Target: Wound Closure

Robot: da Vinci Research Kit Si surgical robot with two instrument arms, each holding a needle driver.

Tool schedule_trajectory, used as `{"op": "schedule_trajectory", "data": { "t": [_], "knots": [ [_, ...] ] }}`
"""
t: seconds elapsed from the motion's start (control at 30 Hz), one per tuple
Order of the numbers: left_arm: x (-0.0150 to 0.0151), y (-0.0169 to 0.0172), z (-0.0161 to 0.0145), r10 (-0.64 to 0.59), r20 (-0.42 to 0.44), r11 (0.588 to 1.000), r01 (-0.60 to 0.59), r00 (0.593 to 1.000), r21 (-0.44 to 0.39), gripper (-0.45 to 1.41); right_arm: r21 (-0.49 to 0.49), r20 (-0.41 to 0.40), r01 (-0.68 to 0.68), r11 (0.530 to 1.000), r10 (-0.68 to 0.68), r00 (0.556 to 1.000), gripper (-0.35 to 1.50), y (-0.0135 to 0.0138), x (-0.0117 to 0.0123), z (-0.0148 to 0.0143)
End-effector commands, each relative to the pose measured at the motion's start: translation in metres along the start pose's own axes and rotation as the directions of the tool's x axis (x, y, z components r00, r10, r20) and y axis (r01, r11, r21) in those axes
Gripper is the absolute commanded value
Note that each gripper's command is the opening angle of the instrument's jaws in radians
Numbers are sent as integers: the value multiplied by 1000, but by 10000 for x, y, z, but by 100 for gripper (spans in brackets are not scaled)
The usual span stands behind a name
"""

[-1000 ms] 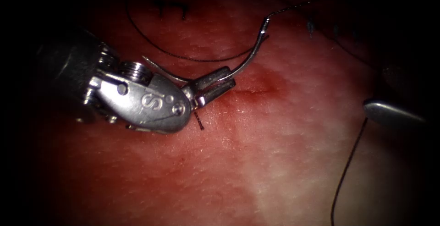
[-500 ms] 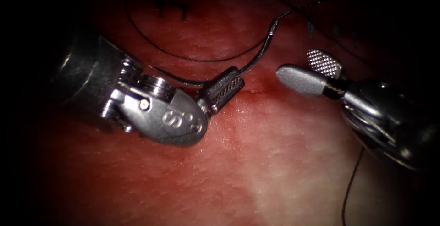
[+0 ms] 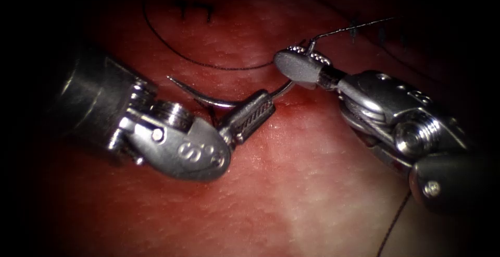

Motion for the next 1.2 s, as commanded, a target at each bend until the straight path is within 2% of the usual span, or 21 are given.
{"op": "schedule_trajectory", "data": {
  "t": [0.03,0.07,0.17,0.2,0.33,0.37,0.4,0.47,0.53,0.6,0.63,0.67,0.7,0.8,0.83,0.9,0.93,1.0,1.13,1.17,1.2],
  "knots": [
    [2,-9,0,-3,4,1000,3,1000,2,-45,-7,-15,-1,1000,1,1000,-35,-5,-8,5],
    [2,-8,1,-3,11,1000,3,1000,8,-32,-12,-24,21,1000,-22,999,-35,-5,-7,4],
    [0,-7,1,-23,56,999,20,998,50,44,-15,-43,100,995,-100,994,-35,-3,-3,3],
    [-1,-5,0,-54,67,996,49,996,79,58,-17,-44,128,992,-129,991,-35,-2,-2,2],
    [-8,7,-8,-248,48,939,228,968,255,91,17,-43,287,958,-286,957,-35,8,0,0],
    [-8,7,-8,-248,48,939,228,968,255,91,17,-43,287,958,-286,957,-35,8,0,0],
    [-13,18,-14,-330,3,891,310,944,331,100,70,-51,365,929,-362,931,-35,16,0,-5],
    [-21,34,-20,-396,-46,837,381,917,393,110,139,-56,439,888,-435,899,-35,21,0,-9],
    [-27,48,-24,-441,-89,787,433,893,440,111,213,-80,514,831,-510,857,-35,26,0,-15],
    [-32,62,-27,-492,-152,701,493,857,515,111,278,-124,579,766,-570,813,-35,30,1,-19],
    [-32,62,-27,-492,-152,701,493,857,515,111,278,-124,579,766,-570,813,-35,30,1,-19],
    [-33,67,-28,-504,-188,661,517,843,543,111,300,-144,604,739,-591,794,-35,31,1,-21],
    [-35,77,-28,-494,-259,590,539,830,601,110,355,-171,644,678,-630,758,-35,32,2,-22],
    [-34,85,-22,-453,-343,508,554,823,659,103,418,-218,680,602,-661,718,-35,31,2,-21],
    [-33,85,-20,-438,-361,490,555,824,673,101,434,-244,701,566,-674,697,-35,29,2,-20],
    [-32,84,-17,-423,-374,472,553,825,686,101,443,-262,709,549,-677,688,-35,28,2,-19],
    [-28,81,-12,-402,-407,433,562,820,705,100,461,-298,732,503,-689,661,-35,24,1,-16],
    [-22,73,-1,-390,-442,389,580,807,715,96,474,-353,764,438,-700,621,-35,15,0,-12],
    [-9,59,12,-384,-477,350,603,790,717,95,457,-406,810,368,-724,558,-35,3,2,-8],
    [1,51,17,-382,-506,328,626,773,708,91,436,-438,841,321,-740,510,-35,-2,6,-9],
    [6,48,18,-379,-516,321,632,768,705,90,432,-448,848,307,-743,497,-35,-4,8,-10]
  ]
}}
